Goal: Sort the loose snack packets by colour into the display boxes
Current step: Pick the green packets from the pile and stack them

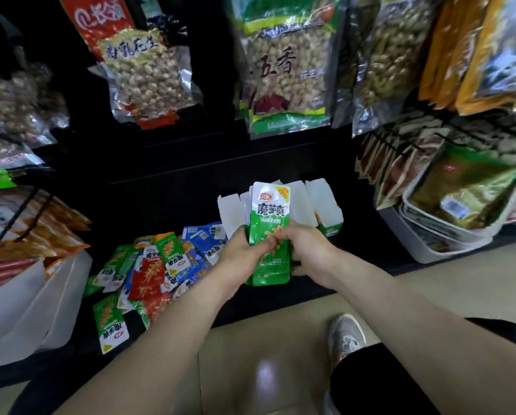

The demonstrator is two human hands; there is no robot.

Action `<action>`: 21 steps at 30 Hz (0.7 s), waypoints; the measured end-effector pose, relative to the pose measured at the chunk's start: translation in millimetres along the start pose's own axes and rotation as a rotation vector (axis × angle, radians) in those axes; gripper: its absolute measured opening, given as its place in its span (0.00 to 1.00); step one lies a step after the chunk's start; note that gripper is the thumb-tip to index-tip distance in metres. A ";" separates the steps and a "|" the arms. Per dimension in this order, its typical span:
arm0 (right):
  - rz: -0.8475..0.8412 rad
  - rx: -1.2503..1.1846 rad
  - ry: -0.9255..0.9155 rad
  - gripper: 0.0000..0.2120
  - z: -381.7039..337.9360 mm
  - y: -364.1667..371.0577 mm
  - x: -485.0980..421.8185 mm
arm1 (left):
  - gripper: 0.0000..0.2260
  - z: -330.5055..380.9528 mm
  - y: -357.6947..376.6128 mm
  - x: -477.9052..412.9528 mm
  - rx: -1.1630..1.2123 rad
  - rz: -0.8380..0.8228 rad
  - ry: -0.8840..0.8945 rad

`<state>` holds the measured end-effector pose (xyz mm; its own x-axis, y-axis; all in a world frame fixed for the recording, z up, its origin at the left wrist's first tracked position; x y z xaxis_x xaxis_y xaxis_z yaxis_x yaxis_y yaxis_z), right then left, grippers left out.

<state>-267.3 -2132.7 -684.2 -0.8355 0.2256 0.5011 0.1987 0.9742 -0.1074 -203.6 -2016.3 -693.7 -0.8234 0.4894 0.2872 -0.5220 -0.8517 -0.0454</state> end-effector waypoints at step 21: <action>0.064 0.957 -0.033 0.15 66.7 -193.4 -68.8 | 0.12 -38.1 90.1 -154.4 0.027 0.094 -0.143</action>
<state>-282.4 -2336.0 -755.1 -0.8545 0.2649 0.4468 -0.2457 0.5517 -0.7970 -132.0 -2161.5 -778.6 -0.8271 0.3776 0.4163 -0.4366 -0.8981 -0.0528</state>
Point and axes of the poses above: each hand's wrist, its own x-axis away from the middle knuckle, its own y-axis out of the palm, z = x × y, the point moved 6 cm from there along -x, towards the middle knuckle, and after that the axes turned 9 degrees about x, right-handed, at the moved point
